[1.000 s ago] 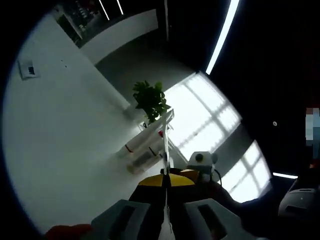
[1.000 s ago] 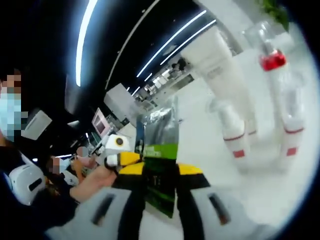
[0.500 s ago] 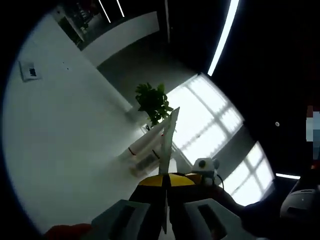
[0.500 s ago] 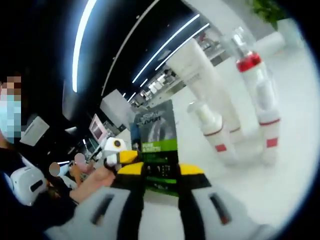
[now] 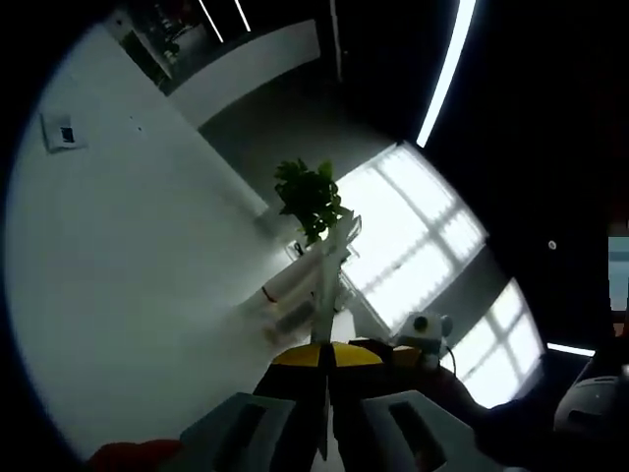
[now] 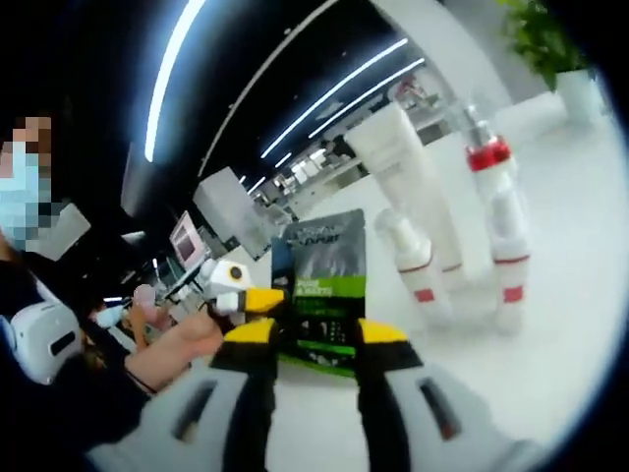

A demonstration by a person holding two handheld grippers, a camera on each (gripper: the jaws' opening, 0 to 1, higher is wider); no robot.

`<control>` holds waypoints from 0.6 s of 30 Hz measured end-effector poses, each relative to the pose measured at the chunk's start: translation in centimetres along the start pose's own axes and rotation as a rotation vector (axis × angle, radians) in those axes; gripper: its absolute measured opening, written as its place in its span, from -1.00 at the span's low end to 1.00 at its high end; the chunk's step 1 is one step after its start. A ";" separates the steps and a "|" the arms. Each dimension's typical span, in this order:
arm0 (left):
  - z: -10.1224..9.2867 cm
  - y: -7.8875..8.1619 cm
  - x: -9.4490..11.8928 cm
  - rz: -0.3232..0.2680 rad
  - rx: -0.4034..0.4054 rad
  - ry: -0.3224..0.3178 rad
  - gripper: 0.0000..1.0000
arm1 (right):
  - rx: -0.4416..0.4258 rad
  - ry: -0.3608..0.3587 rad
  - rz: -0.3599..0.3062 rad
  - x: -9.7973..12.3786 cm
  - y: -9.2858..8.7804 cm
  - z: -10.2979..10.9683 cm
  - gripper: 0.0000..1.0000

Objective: Arrange the skincare products in the storage area until every visible bottle or jar stands upright without overlapping.

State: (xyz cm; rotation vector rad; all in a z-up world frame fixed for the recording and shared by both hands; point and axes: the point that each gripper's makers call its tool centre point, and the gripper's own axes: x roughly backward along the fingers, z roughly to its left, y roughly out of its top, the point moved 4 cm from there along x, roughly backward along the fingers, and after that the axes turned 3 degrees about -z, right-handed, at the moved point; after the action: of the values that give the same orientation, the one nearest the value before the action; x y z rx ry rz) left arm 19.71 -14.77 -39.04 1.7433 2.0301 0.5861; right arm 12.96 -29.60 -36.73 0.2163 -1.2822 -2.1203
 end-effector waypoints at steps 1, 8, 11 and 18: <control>0.1 0.0 0.0 0.002 0.002 0.004 -1.00 | 0.010 -0.003 0.002 0.1 0.0 0.0 -0.36; 1.1 -0.3 -0.2 0.011 0.021 0.048 -1.00 | 0.045 -0.013 0.016 0.6 -0.5 0.5 -0.21; 1.6 -0.3 -0.3 0.008 0.023 0.077 -1.00 | 0.060 -0.012 0.022 0.7 -0.6 0.7 -0.16; 2.4 -0.4 -0.5 0.018 -0.003 0.131 -1.00 | 0.112 -0.025 0.047 0.6 -1.1 0.7 0.10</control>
State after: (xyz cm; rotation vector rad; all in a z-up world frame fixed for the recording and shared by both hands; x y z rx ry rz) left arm 20.75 -15.23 -41.23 1.7649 2.1006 0.7261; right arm 11.69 -29.14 -37.21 0.2056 -1.4082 -2.0199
